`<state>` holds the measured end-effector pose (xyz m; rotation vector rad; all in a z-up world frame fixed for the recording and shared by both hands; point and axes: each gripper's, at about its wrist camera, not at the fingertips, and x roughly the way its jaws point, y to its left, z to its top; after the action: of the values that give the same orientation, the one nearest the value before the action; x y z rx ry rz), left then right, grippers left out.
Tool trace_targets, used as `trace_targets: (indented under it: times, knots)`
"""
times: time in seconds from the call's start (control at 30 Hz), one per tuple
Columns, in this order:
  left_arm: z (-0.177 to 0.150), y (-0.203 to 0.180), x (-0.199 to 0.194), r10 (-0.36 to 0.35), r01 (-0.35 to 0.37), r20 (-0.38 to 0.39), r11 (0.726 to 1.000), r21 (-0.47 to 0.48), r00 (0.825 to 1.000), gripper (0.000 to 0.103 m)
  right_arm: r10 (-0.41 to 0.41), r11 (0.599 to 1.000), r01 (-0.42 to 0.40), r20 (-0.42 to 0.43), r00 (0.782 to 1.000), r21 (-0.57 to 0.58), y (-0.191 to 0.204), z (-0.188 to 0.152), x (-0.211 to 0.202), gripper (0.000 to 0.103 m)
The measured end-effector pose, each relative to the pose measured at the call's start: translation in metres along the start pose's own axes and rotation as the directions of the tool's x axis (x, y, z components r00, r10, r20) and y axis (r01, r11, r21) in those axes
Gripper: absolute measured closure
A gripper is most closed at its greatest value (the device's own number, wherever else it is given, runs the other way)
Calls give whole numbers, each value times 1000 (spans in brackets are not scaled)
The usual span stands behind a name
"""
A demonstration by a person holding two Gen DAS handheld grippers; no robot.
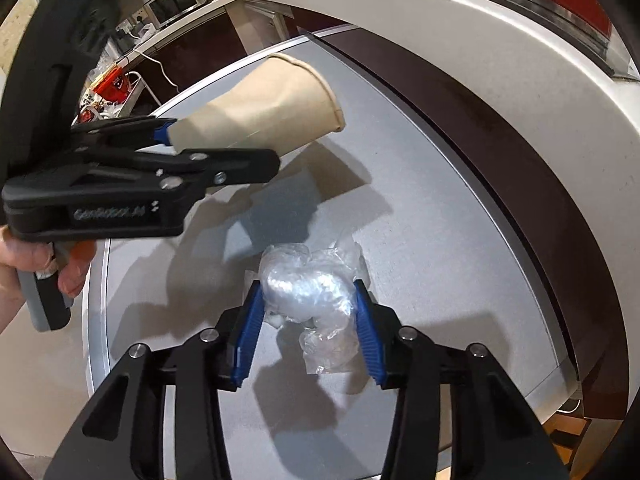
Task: Collect trash
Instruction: 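Carry the paper cup and plastic wrapper over the black bin with both tools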
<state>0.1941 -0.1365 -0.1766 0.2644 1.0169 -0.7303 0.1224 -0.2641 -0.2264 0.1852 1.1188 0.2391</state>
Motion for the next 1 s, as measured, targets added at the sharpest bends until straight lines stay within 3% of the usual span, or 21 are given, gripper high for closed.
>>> trace_targets:
  times: [0.43,0.73,1.0]
  knots:
    - [-29,19,-43,36,-29,53,990,-135,998,35,24,999,-24,8,1000,-38,10,1,-8,61]
    - [-54,2,-100,98,-70,138,978,-195,986,35,57,997,-53,72,996,-60,5,-17,-71,61]
    - [-72,-39,-143,196,-150,181,960,-238,964,35,77,992,-63,121,990,-110,5,-45,-130,61]
